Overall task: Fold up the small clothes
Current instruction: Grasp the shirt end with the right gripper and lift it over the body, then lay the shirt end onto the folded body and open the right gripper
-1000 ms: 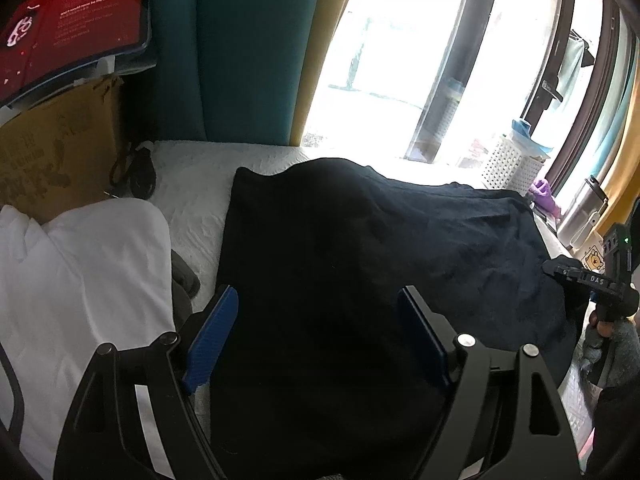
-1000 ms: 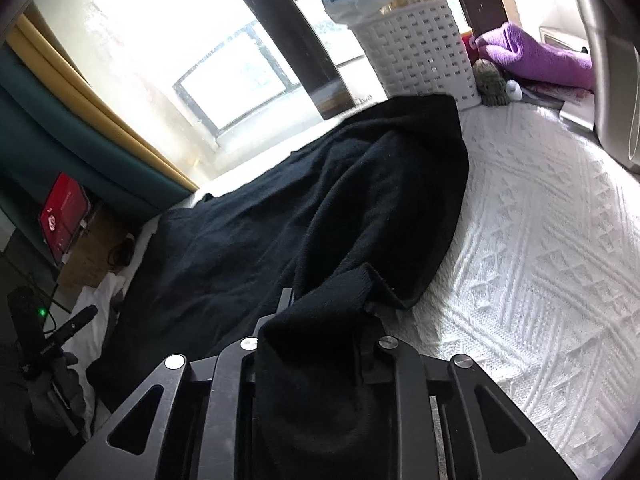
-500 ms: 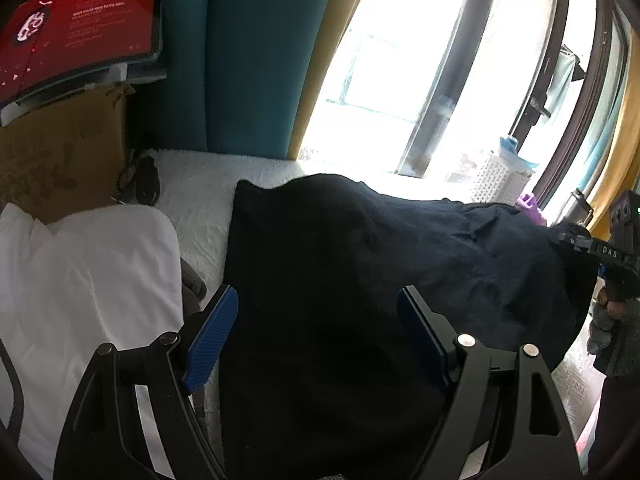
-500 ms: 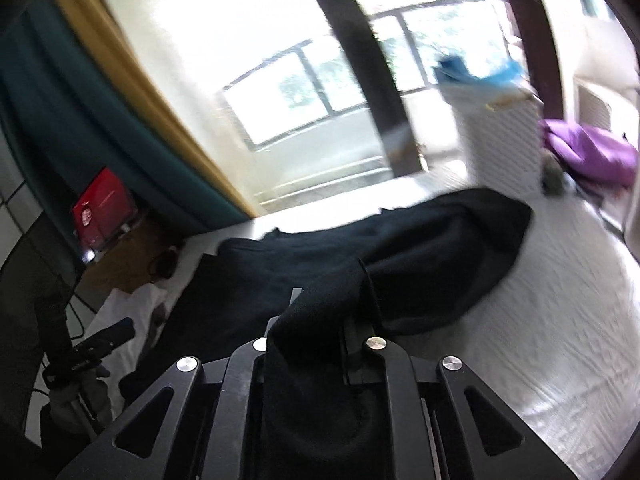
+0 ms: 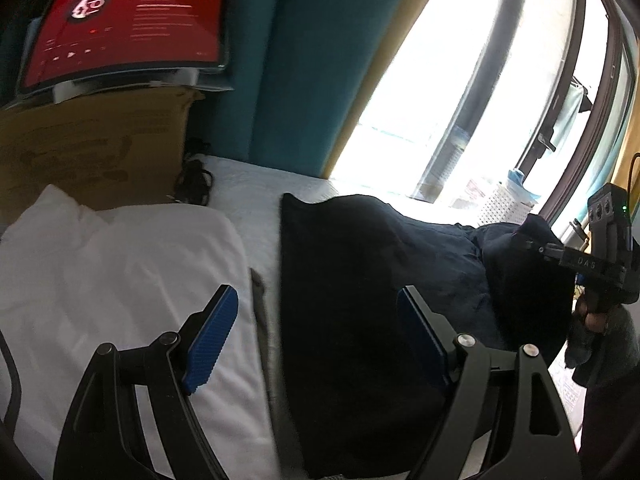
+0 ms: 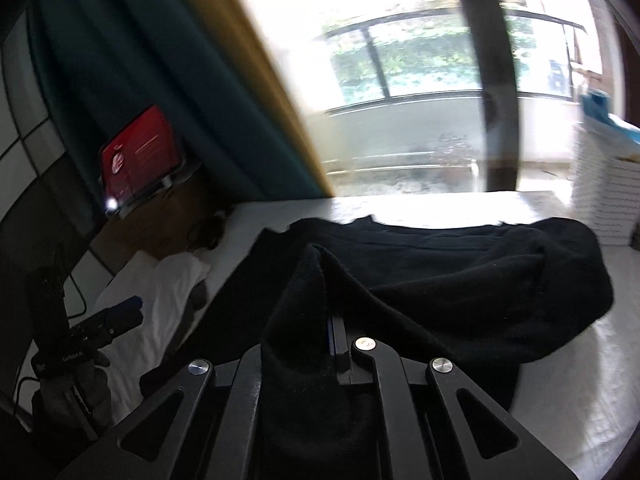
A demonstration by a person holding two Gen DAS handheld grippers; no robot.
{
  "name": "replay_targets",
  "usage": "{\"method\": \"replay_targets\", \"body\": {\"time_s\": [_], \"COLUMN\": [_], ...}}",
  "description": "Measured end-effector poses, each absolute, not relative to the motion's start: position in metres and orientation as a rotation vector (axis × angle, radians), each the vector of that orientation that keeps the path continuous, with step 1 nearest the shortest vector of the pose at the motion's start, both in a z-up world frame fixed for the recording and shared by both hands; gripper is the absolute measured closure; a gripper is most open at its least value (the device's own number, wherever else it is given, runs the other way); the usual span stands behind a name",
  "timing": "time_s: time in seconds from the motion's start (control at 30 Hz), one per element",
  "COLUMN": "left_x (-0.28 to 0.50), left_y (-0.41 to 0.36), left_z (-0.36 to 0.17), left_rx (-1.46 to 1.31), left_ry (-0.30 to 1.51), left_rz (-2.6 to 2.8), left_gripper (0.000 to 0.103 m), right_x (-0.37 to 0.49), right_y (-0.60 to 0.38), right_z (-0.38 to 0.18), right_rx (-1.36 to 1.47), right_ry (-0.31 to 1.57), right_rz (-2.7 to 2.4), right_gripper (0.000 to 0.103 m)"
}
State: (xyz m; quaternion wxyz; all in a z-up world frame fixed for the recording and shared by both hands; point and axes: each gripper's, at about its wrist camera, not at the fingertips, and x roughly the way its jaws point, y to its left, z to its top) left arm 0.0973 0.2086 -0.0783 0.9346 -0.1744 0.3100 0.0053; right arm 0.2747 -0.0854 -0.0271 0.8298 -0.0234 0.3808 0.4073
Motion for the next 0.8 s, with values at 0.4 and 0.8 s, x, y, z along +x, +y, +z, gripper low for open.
{"method": "replay_targets", "body": {"time_s": [0.4, 0.8], "left_x": [0.066, 0.051], "left_y": [0.24, 0.248], "left_z": [-0.067, -0.059], "left_rx": [-0.369, -0.352], "left_ry": [0.591, 0.574], "left_rz": [0.06, 0.093], "left_gripper": [0.022, 0.022], "right_x": [0.239, 0.21], "right_y": [0.013, 0.068], "right_z": [-0.044, -0.079], "right_rx": [-0.168, -0.232], "right_ry": [0.865, 0.93], "right_rz": [1.014, 1.107], "right_gripper": [0.098, 0.098]}}
